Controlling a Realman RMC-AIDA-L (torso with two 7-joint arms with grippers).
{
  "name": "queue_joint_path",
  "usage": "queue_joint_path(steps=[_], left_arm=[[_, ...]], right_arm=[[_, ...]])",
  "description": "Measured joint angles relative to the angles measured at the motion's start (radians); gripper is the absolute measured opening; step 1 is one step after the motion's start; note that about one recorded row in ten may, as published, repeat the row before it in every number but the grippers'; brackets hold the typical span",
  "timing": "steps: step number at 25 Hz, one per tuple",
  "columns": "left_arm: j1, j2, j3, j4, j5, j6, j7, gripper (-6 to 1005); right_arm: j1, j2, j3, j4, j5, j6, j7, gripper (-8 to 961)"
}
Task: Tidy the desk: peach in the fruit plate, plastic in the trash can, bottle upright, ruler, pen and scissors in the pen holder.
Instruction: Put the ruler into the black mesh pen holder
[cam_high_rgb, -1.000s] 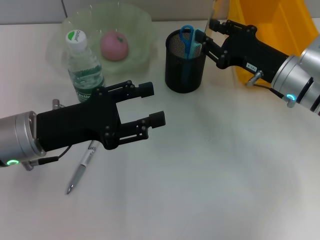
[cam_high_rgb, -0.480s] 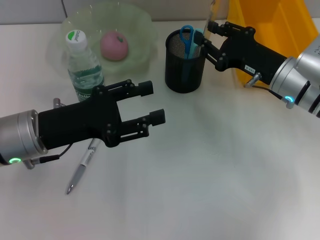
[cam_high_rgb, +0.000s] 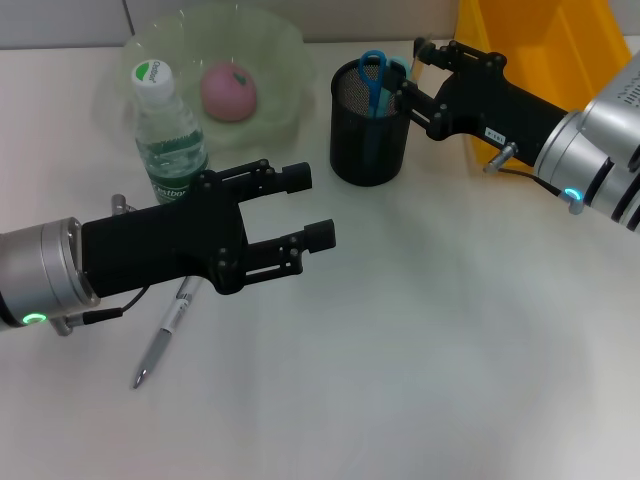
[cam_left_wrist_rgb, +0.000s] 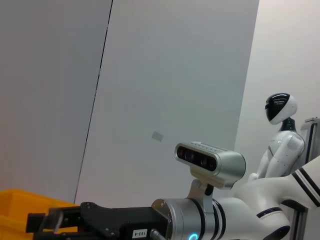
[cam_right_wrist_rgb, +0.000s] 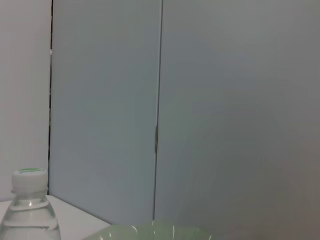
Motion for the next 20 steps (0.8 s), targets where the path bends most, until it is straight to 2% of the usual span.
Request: queue_joint_path(steps=[9, 16, 20], left_arm=[[-0.002, 0.000, -0.005, 0.000, -0.004, -0.002, 0.000, 664], [0.003, 0.003, -0.013, 0.004, -0.012, -0.020, -0.023, 661], [0.010, 0.009, -0.032, 0.039, -0.003, -0.043, -0.117, 660]], right_arm=[[-0.014, 0.000, 0.013, 0.001, 0.001, -0.038, 0.000, 502], [-0.076, 0.000, 0.019, 0.029, 0.068, -0.211, -0.002, 502], [-0.141, 0.000, 0.019, 0.051, 0.096, -0.380, -0.009, 502]])
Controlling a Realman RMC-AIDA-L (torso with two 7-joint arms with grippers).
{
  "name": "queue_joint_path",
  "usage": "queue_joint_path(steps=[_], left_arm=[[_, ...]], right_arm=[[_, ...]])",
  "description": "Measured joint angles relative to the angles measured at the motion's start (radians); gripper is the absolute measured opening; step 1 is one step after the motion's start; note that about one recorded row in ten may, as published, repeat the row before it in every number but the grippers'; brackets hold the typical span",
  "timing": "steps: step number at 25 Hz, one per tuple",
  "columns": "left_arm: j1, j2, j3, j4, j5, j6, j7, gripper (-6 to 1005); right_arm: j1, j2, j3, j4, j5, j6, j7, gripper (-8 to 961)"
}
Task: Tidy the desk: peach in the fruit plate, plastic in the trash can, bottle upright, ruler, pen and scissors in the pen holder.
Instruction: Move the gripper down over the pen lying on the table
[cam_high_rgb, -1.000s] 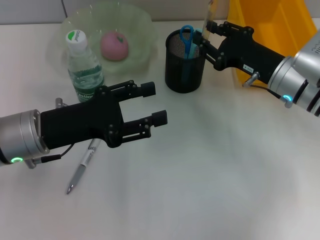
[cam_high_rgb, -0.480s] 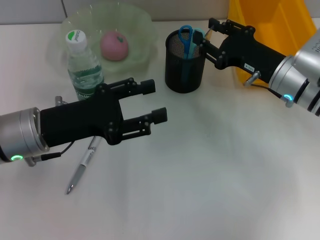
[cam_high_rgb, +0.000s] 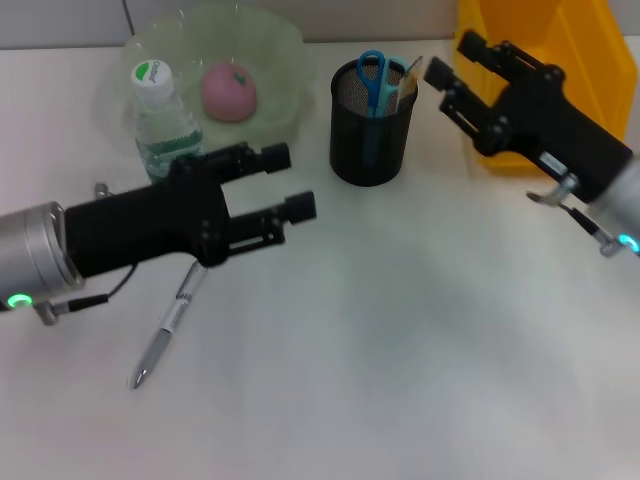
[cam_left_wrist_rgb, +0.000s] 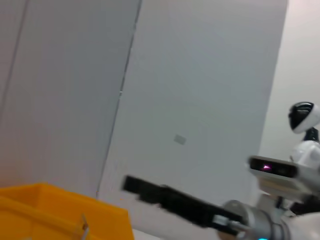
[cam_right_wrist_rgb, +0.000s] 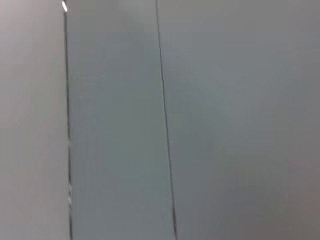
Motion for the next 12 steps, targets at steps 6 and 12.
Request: queue_joint_path(steps=[6, 12], left_arm=[[0.008, 0.004, -0.006, 0.185, 0.154, -0.069, -0.271, 658], [0.002, -0.003, 0.006, 0.505, 0.470, -0.074, -0.705, 655]], right_arm=[[-0.047, 0.000, 0.000, 0.015, 0.001, -0.100, 0.000, 503], [-0.064, 0.000, 0.000, 0.038, 0.001, -0.132, 0.002, 503]])
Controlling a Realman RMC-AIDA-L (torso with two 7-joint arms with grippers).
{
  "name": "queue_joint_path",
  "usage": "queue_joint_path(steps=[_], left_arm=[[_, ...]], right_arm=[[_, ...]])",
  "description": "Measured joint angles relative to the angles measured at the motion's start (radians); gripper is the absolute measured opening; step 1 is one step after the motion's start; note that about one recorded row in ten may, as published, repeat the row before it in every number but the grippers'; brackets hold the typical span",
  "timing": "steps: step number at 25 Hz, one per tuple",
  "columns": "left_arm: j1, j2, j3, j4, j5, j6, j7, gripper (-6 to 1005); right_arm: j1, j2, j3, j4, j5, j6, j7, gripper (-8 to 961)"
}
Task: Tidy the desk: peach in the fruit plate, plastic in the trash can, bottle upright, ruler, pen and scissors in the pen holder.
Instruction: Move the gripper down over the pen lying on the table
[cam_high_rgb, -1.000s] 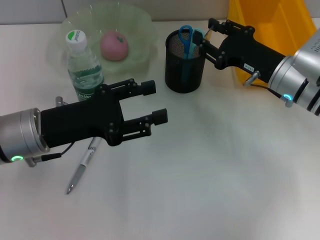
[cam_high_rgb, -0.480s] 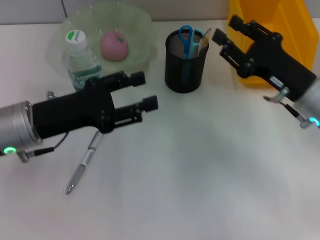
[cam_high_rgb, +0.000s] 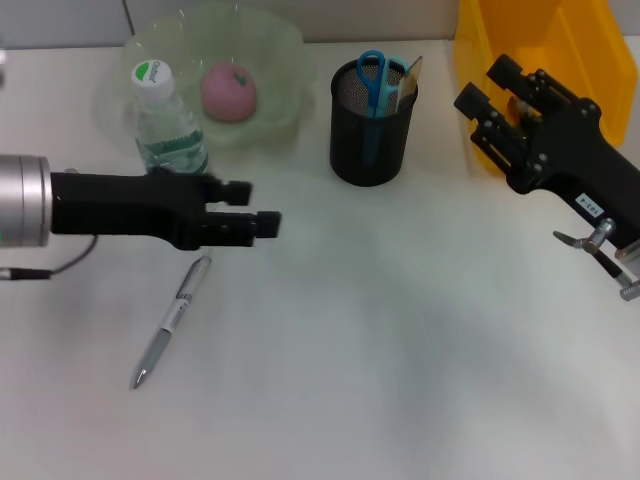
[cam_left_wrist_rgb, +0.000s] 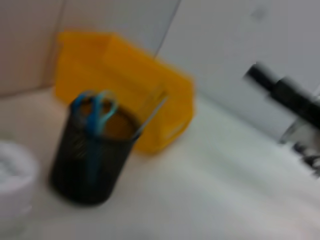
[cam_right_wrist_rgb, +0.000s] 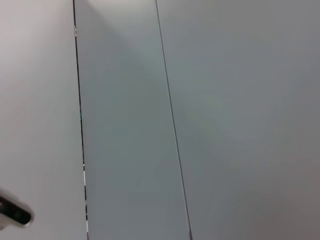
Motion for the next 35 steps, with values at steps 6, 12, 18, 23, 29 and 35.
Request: queue_joint_path(steps=[6, 12, 18, 23, 29, 35], left_arm=[[-0.007, 0.002, 0.053, 0.194, 0.242, 0.012, -0.296, 653], [-0.061, -0.002, 0.216, 0.268, 0.478, 0.032, -0.497, 651], [-0.138, -0.005, 0.284, 0.220, 0.549, 0.029, -0.616, 648], [-0.186, -0.007, 0.279, 0.153, 0.546, 0.008, -0.653, 646], [-0.231, -0.008, 0.279, 0.077, 0.557, -0.032, -0.696, 644], [-0.249, -0.008, 0.281, 0.054, 0.599, -0.059, -0.724, 642]], right_arm=[[0.002, 0.000, 0.000, 0.013, 0.000, 0.006, 0.000, 503], [0.009, 0.000, 0.000, 0.013, 0.000, 0.013, 0.000, 504], [0.013, 0.000, 0.000, 0.013, -0.001, 0.013, 0.000, 504], [0.013, 0.000, 0.001, 0.012, -0.001, 0.013, 0.000, 504], [0.014, 0.000, 0.010, 0.006, 0.001, 0.014, -0.001, 502], [0.035, 0.000, 0.011, -0.001, 0.009, 0.039, -0.001, 503]])
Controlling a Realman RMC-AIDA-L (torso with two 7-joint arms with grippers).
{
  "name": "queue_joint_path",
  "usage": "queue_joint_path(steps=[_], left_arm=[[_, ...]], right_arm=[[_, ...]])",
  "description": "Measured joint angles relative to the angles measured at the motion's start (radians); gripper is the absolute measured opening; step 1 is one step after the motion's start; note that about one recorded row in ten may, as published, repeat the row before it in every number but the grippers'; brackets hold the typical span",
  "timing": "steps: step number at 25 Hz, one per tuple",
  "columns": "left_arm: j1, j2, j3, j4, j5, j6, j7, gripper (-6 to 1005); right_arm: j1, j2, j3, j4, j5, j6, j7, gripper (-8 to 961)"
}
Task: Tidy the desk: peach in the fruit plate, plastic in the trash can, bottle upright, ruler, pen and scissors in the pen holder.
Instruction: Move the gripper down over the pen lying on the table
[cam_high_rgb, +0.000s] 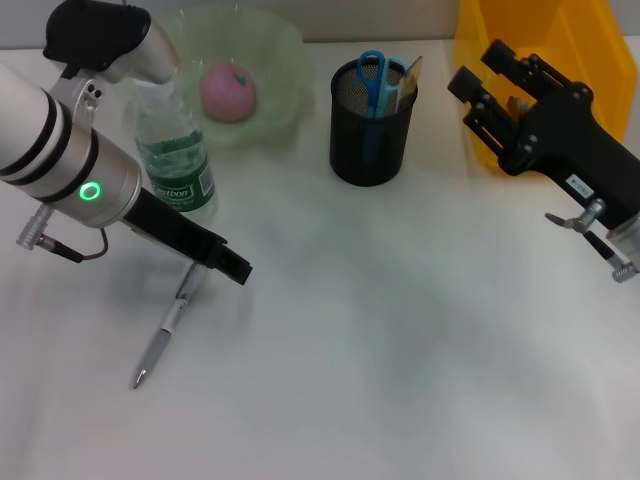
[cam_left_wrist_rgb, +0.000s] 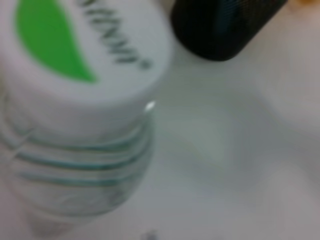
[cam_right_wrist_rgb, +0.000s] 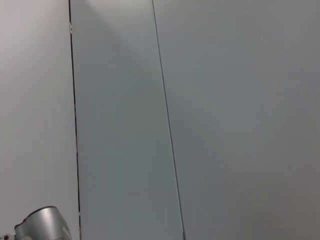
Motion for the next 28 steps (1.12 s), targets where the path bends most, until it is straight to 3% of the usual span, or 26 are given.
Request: queue_joint_path(steps=[16, 28], left_arm=[[-0.016, 0.005, -0.005, -0.092, 0.033, -0.057, -0.002, 635], [-0.041, 0.002, 0.004, -0.098, 0.075, -0.050, -0.010, 631]], right_arm=[[0.020, 0.000, 0.000, 0.004, 0.001, 0.040, -0.001, 503], [0.028, 0.000, 0.000, 0.005, 0.001, 0.053, 0.002, 504]])
